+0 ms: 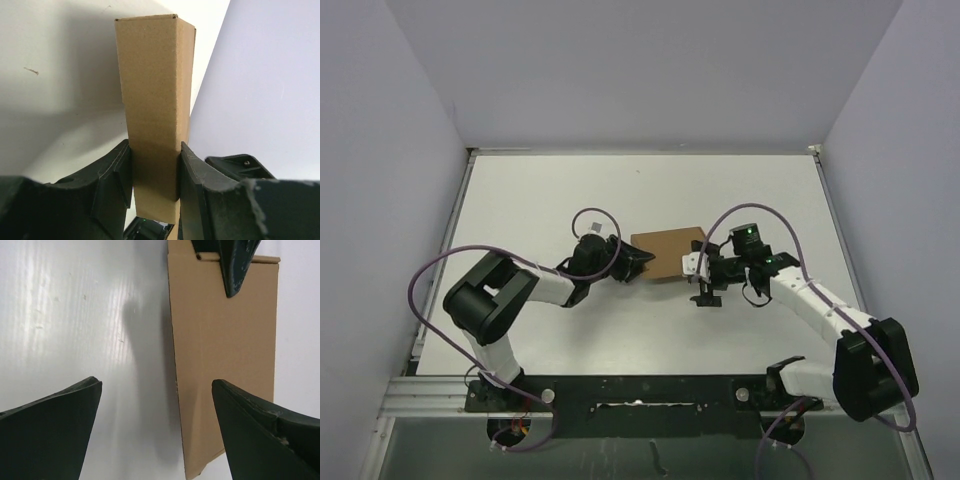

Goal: Fold the paper box

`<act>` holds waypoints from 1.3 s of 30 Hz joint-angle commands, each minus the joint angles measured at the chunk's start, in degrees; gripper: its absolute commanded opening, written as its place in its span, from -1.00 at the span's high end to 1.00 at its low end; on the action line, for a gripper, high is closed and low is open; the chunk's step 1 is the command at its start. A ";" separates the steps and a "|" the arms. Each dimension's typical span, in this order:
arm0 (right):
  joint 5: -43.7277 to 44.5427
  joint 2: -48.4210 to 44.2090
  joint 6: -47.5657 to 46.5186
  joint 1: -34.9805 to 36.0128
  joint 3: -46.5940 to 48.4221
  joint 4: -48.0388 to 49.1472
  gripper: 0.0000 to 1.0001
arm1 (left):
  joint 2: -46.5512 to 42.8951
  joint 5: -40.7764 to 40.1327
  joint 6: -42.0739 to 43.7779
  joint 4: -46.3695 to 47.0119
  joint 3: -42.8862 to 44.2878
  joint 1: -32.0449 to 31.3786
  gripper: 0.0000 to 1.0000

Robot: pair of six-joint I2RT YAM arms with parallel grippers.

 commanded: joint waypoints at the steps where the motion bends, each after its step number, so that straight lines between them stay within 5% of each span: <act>1: 12.33 1.46 -9.43 5.37 -2.90 11.41 -0.97 | -4.34 1.27 -3.79 -4.15 2.09 1.62 0.56; 13: 37.44 10.92 -10.71 16.01 -6.92 34.19 -0.69 | -5.71 3.02 -5.71 -5.52 3.13 2.45 0.56; 26: 42.43 13.69 -12.33 19.01 -8.84 44.16 -0.08 | -6.18 4.71 -6.97 -3.54 3.00 2.49 0.43; 30: 42.34 12.83 -11.40 19.02 -8.89 44.70 0.10 | -6.74 4.69 -7.06 -2.37 2.58 2.48 0.29; 39: 41.04 10.25 -7.05 18.23 -7.46 42.68 0.21 | -10.59 3.65 -5.65 -3.65 1.92 2.46 -0.47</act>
